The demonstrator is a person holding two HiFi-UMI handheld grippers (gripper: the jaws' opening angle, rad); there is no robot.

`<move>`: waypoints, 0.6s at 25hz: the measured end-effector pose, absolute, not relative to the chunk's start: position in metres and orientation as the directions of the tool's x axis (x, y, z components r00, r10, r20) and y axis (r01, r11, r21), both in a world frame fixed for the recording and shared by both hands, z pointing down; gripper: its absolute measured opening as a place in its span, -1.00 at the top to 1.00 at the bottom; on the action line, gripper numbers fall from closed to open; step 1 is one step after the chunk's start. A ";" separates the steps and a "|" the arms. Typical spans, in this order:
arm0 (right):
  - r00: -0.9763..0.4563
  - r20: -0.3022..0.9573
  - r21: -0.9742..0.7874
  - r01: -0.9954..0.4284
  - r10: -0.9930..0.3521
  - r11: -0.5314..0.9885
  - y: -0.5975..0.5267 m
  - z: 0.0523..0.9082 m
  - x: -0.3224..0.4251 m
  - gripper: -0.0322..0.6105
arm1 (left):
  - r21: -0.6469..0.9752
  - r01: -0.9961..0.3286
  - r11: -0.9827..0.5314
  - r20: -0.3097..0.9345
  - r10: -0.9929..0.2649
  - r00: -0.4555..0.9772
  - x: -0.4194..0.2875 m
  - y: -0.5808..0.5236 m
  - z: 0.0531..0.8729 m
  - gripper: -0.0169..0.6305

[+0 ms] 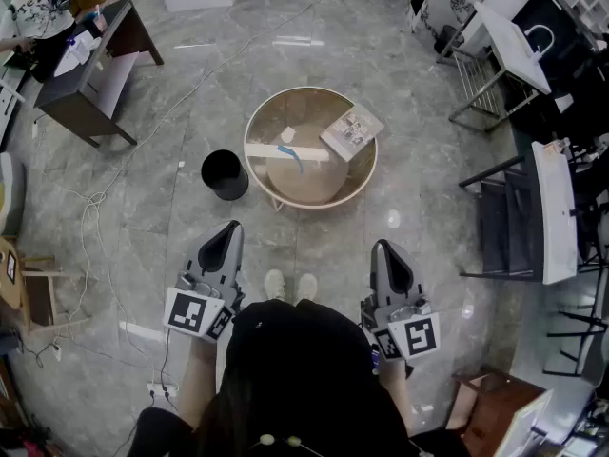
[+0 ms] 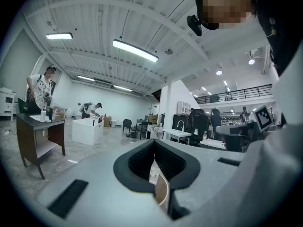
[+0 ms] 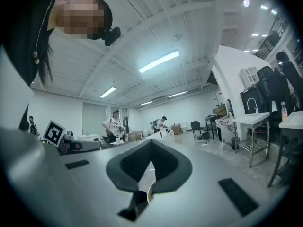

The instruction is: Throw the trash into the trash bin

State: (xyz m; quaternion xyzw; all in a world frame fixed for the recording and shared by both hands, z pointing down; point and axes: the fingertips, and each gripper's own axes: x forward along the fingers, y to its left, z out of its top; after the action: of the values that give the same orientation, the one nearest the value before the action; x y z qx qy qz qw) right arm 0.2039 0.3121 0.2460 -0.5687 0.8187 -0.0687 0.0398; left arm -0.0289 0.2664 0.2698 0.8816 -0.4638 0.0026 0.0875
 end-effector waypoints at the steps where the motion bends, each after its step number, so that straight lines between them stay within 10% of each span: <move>1: -0.350 0.015 -0.157 -0.926 -0.937 0.343 0.312 0.247 0.203 0.90 | 0.152 -0.819 -0.553 0.086 -0.818 0.568 -0.030 0.266 0.270 0.93; 15: -0.376 0.018 -0.164 -0.915 -0.926 0.368 0.310 0.252 0.188 0.90 | 0.157 -0.838 -0.523 0.090 -0.837 0.539 -0.054 0.265 0.273 0.93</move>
State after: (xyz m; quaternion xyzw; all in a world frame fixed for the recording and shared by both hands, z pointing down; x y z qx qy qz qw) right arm 0.1877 0.3097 0.2525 -0.5572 0.8262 -0.0732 0.0383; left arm -0.0542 0.2646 0.2727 0.8725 -0.4800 0.0015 0.0911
